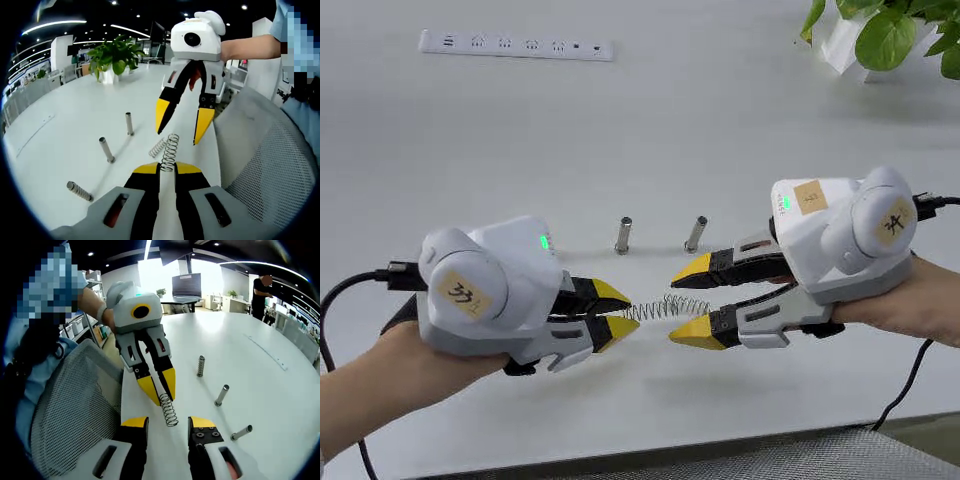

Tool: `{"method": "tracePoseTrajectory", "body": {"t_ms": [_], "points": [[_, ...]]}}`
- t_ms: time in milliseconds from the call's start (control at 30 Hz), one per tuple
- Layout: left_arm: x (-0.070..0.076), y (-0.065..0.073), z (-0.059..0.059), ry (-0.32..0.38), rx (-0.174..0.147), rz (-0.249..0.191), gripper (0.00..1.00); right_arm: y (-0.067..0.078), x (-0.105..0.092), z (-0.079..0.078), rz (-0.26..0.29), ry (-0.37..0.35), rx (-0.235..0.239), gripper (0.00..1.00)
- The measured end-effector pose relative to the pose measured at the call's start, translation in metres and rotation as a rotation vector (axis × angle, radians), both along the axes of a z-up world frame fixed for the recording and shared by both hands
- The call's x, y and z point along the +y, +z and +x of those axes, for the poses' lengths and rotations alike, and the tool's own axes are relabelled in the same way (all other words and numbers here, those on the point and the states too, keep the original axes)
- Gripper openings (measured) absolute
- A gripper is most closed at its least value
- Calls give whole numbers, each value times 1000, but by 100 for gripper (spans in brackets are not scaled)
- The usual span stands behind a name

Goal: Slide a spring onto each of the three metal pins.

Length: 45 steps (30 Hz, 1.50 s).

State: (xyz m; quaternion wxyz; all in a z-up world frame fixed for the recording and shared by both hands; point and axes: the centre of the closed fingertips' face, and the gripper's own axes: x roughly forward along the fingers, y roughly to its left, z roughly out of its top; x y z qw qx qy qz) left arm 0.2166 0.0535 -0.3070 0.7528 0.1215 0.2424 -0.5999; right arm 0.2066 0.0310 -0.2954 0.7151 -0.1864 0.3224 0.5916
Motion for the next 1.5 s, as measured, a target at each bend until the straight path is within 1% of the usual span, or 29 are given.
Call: {"method": "tracePoseTrajectory", "body": {"t_ms": [67,133,233,300,333,400,567,800,867,933,1033,1133,1167,1367,1400,1500], "points": [[0,1,0,0,-3,-5,8,1,0,0,0,3,-5,27],[1,3,1,6,2,-12,8,2,-1,1,0,5,-11,26],[1,5,0,10,6,-27,8,3,-1,2,1,13,-17,23],[2,6,-1,10,2,-38,8,3,-2,2,-1,16,-19,21],[2,7,-1,17,19,-50,8,3,-1,1,-4,19,-19,21],[3,8,-2,18,19,-57,8,2,-1,0,-9,26,-18,19],[5,11,-4,12,29,-74,8,3,2,-3,-10,48,-17,14],[5,12,-6,3,36,-82,7,7,9,-4,1,74,-17,8],[6,12,-6,2,34,-84,8,8,10,-4,2,83,-20,7],[6,12,-6,2,37,-84,7,7,9,-5,-4,87,-15,7],[6,12,-7,0,39,-85,8,8,9,-5,-14,99,-20,7],[6,11,-7,-3,40,-77,8,9,10,-4,-22,103,-19,7],[6,10,-7,-5,39,-69,8,11,10,-4,-25,101,-9,7],[5,9,-6,-2,43,-64,8,17,12,-3,-49,128,-32,6],[5,9,-7,-3,44,-61,8,19,13,-3,-57,136,-46,6],[5,8,-6,-4,43,-54,7,21,16,-2,-77,151,-61,6]]}}
